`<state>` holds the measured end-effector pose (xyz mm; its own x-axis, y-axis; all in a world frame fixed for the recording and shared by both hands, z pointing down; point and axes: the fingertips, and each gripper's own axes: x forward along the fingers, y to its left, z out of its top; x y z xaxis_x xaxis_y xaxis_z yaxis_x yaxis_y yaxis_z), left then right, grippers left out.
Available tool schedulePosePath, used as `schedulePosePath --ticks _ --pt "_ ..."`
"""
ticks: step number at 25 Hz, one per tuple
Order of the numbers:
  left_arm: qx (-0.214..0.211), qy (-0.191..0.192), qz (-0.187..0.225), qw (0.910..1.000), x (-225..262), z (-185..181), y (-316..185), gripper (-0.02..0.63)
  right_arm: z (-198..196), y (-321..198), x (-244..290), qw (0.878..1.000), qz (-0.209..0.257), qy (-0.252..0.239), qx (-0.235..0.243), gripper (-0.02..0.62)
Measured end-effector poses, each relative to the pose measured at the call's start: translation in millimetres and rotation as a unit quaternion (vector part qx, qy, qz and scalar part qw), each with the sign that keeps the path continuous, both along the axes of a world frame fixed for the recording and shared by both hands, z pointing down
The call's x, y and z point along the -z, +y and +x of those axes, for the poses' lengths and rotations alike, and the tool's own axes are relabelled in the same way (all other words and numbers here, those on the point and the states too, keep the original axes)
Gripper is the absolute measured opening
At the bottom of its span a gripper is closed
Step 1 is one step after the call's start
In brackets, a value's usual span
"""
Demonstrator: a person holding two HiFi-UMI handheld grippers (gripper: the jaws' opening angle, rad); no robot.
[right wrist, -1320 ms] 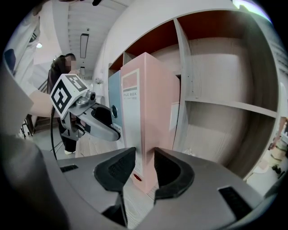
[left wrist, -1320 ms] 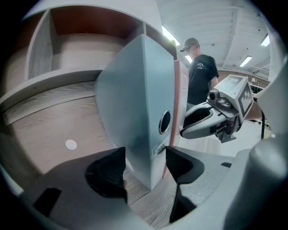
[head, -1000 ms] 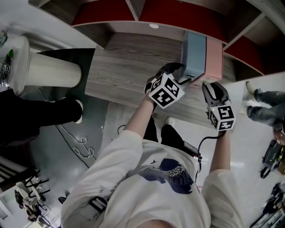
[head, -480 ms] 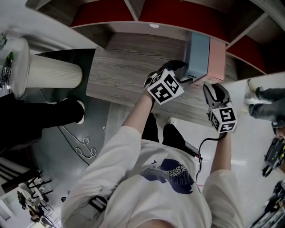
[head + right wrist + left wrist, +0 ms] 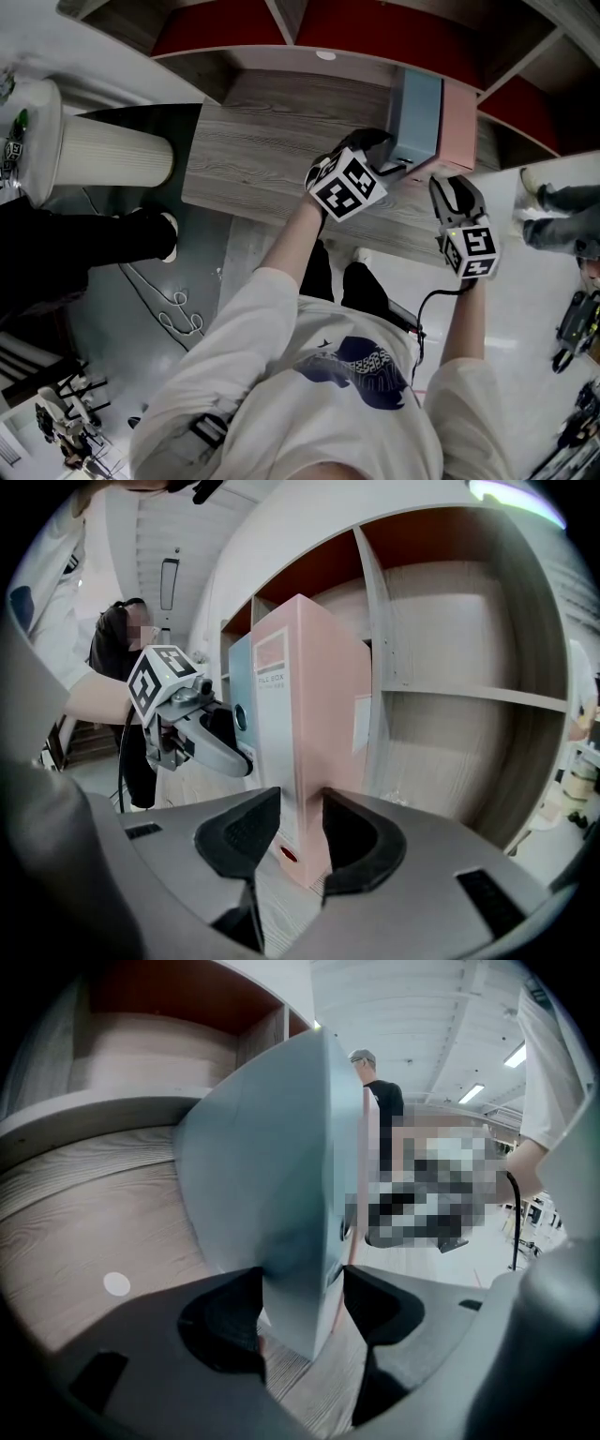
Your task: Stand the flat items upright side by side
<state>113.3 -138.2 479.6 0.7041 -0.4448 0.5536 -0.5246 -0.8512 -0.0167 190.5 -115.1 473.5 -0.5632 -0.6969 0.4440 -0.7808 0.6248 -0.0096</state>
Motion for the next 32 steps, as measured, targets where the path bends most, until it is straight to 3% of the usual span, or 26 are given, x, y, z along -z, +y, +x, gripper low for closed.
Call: schedulePosePath --ticks 9,16,19,22,27,32 --pt "0.025 0.006 0.007 0.9996 7 -7 0 0.273 3 6 13 1.000 0.011 -0.014 -0.005 0.155" --pt "0.074 0.016 0.017 0.9970 25 -21 7 0.273 7 17 28 0.999 0.032 -0.027 -0.004 0.156" --pt "0.109 0.037 0.024 0.9930 36 -31 15 0.273 9 22 40 0.998 0.045 -0.046 -0.016 0.156" --pt "0.161 0.074 0.034 0.9835 57 -45 32 0.273 17 34 58 0.995 0.060 -0.066 -0.041 0.155" --pt "0.249 0.128 0.066 0.9579 97 -71 67 0.273 35 55 95 0.985 0.082 -0.106 -0.111 0.141" --pt "0.284 0.157 0.093 0.9413 131 -85 111 0.273 38 84 131 0.970 0.111 -0.123 -0.176 0.131"
